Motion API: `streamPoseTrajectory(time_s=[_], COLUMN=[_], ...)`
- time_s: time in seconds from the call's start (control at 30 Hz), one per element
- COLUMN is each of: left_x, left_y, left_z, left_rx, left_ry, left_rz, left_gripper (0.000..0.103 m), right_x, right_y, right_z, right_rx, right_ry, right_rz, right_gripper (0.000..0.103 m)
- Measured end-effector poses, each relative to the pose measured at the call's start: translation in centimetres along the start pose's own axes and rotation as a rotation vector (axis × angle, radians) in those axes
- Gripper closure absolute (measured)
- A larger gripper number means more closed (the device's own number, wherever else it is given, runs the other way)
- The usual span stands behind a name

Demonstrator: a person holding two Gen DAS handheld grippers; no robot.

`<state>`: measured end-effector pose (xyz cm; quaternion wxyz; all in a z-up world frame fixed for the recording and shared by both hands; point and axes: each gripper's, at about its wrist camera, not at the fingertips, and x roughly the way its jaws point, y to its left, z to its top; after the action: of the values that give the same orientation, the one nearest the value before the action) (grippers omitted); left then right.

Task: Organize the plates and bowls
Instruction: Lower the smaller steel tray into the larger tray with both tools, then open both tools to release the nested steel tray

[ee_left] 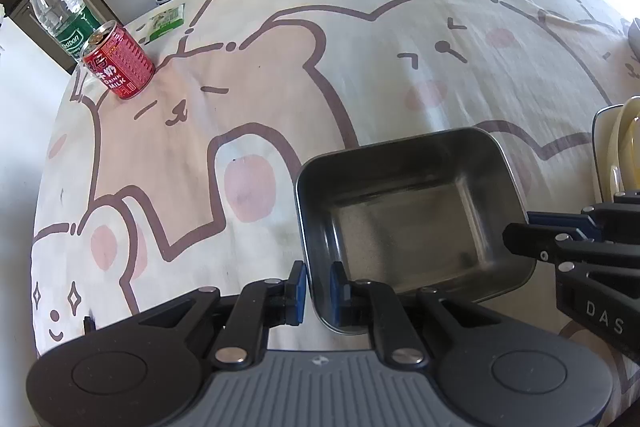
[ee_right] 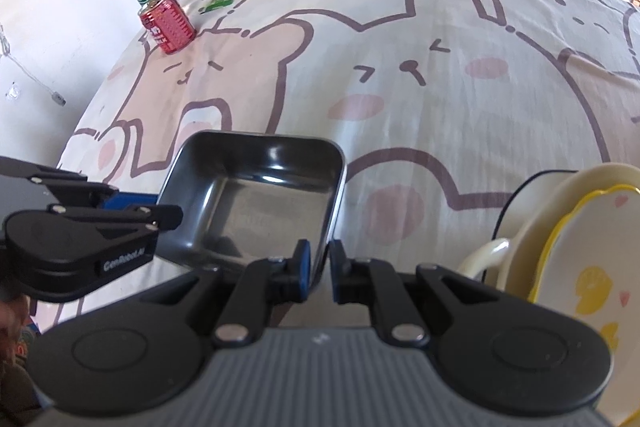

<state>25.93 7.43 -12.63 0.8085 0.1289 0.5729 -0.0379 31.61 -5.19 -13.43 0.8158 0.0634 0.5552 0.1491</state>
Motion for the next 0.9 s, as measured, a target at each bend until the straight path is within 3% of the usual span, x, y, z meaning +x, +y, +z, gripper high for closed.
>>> streamPoseTrajectory(time_s=[0.2, 0.27, 0.6, 0.77, 0.9], left_x=[0.1, 0.1, -0.7, -1.5, -2.2], left_y=[0.2, 0.2, 0.5, 1.2, 1.8], left_z=[0.0, -0.1, -0.8, -1.5, -2.1], left_rx=[-0.005, -0.007, -0.009, -0.031, -0.046], left_ry=[0.005, 0.009, 0.009, -0.005, -0.019], left_rz=[-0.01, -0.026, -0.038, -0.044, -0.056], left_gripper=[0.087, 0.078, 0.06, 0.032, 0.024], right_x=[0.1, 0.1, -0.5, -1.2, -1.9], right_y=[0.0, 0.1, 0.0, 0.1, 0.0], right_z=[0.0, 0.0, 0.0, -0.1, -0.2], right_rx=[0.0, -0.007, 0.0, -0.008, -0.006], right_ry=[0.004, 0.0, -0.027, -0.054, -0.077], right_rz=[0.009, 0.012, 0.029, 0.029, 0.03], right_gripper=[0.087, 0.084, 0.058, 0.048, 0.037])
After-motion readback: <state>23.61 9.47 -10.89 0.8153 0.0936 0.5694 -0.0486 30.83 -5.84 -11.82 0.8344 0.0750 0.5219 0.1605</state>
